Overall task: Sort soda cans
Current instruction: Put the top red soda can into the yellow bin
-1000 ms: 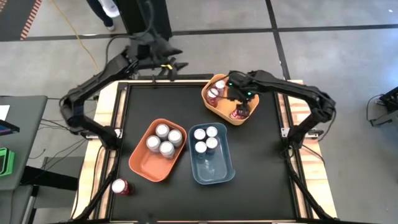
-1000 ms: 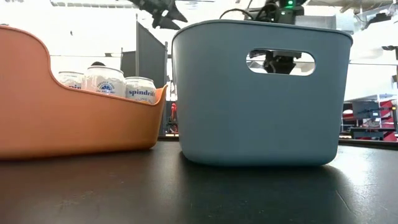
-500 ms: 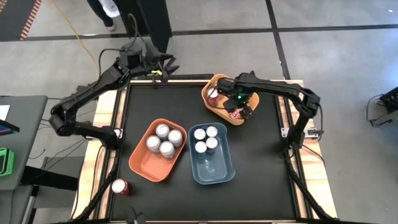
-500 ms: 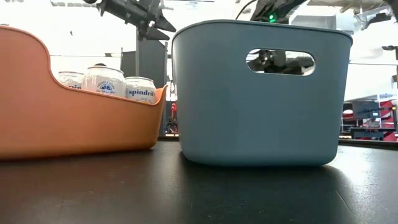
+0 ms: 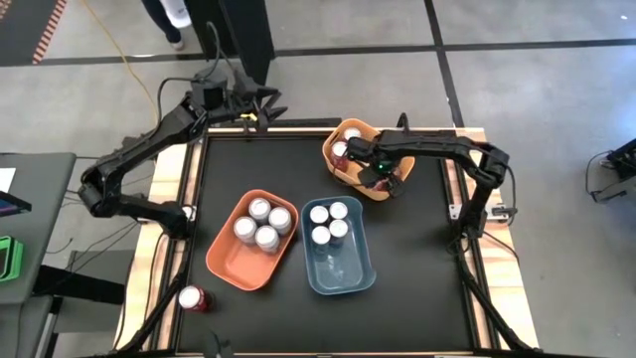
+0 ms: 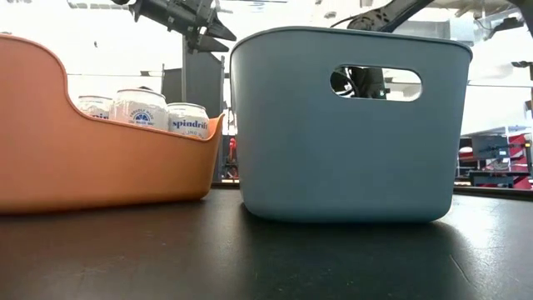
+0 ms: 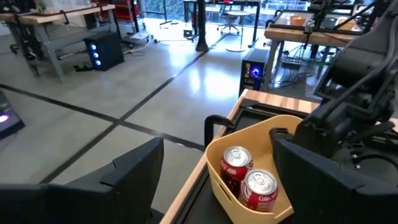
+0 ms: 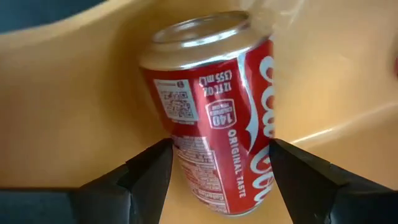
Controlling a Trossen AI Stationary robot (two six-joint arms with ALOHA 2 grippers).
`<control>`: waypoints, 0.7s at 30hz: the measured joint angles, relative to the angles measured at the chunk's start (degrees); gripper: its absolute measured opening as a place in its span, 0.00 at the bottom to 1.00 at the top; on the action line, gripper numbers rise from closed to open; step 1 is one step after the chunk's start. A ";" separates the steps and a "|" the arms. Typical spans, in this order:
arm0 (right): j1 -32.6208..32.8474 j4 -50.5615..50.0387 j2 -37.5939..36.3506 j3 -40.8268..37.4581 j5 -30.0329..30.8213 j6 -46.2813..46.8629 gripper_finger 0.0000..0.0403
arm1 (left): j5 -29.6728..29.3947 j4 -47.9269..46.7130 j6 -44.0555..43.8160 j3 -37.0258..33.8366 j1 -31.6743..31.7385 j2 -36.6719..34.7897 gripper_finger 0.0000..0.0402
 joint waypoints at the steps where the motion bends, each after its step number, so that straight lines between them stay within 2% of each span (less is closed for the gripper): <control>1: 0.22 0.25 -0.14 0.00 0.08 0.18 0.71 | 0.07 -0.04 0.21 0.02 0.00 0.00 0.74; 11: -2.42 5.76 -0.50 -2.95 -2.03 -3.49 0.71 | 0.18 -0.42 0.86 0.02 0.00 0.02 0.74; 21: -4.97 11.31 -0.63 -5.68 -6.26 -2.79 0.71 | 0.25 -0.52 0.72 0.02 0.00 0.02 0.74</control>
